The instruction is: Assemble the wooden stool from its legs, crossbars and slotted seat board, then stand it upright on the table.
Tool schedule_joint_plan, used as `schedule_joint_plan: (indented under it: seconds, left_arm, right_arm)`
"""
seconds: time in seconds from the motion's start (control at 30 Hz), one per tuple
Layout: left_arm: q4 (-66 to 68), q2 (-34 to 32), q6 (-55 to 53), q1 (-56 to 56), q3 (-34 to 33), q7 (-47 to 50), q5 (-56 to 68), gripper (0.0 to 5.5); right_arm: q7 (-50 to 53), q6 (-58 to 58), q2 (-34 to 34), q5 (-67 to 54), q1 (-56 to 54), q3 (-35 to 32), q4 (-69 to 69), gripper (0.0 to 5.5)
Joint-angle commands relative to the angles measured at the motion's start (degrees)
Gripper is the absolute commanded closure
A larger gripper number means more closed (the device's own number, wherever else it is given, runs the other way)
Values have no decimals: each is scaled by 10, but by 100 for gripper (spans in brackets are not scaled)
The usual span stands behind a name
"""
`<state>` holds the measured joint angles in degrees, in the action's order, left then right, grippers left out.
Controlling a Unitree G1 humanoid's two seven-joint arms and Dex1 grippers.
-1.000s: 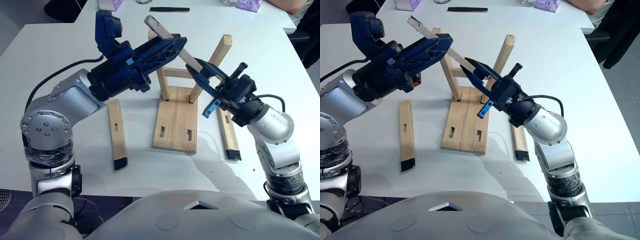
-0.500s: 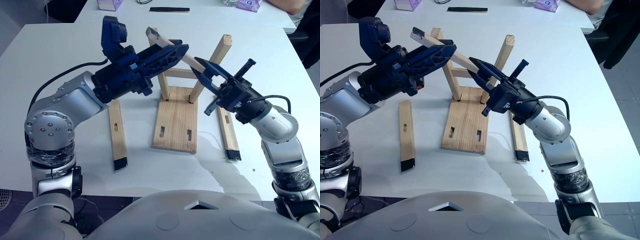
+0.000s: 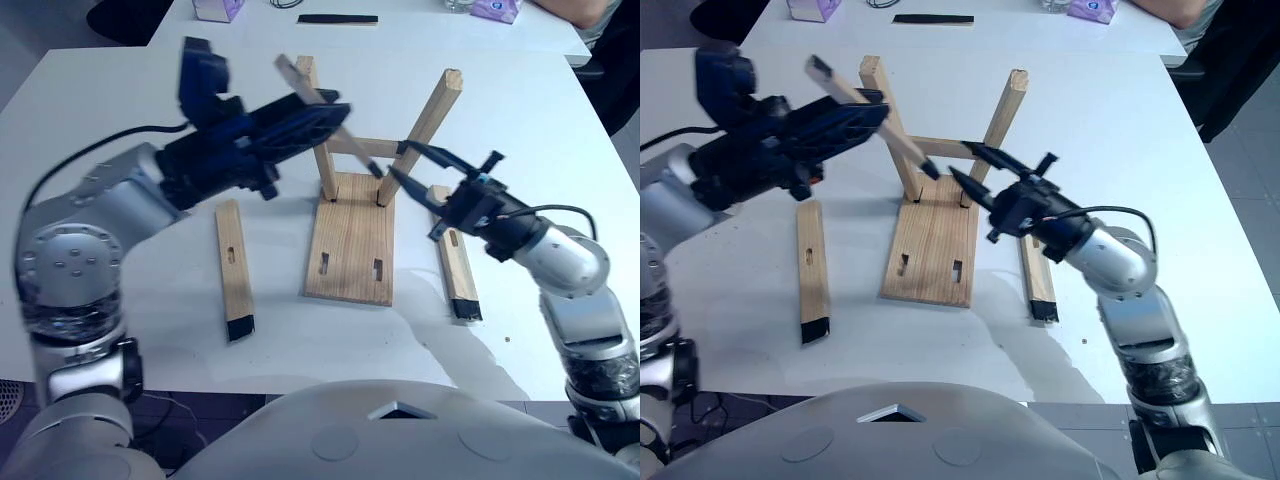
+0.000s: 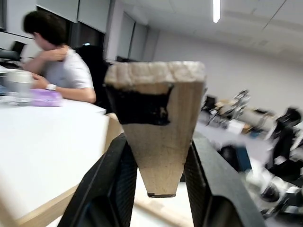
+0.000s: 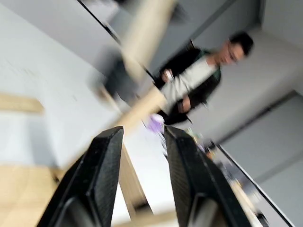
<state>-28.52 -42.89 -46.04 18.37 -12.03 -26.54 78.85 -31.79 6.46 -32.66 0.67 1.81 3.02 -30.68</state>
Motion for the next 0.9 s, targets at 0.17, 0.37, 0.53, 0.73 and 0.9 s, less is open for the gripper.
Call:
schedule_joint_plan:
  seconds: [0.17, 0.37, 0.53, 0.73, 0.9]
  left_arm:
    - [49, -115, 188, -175, -18, -287, -300, 421]
    - [233, -128, 418, -253, -47, -512, -427, 421]
    - [304, -81, 503, -246, -47, -557, -442, 421]
    - [328, -52, 548, -251, -39, -556, -470, 421]
    - [358, -54, 571, -263, -32, -575, -490, 421]
  right_arm:
    - [43, 9, 0, 14, 55, -96, 10, 392]
    - [75, 1, 21, 39, 103, -110, -17, 392]
    - [80, -4, 25, 45, 88, -98, -13, 392]
    - [69, -2, 17, 43, 80, -99, -1, 392]
    - [67, -5, 17, 48, 79, -94, -2, 392]
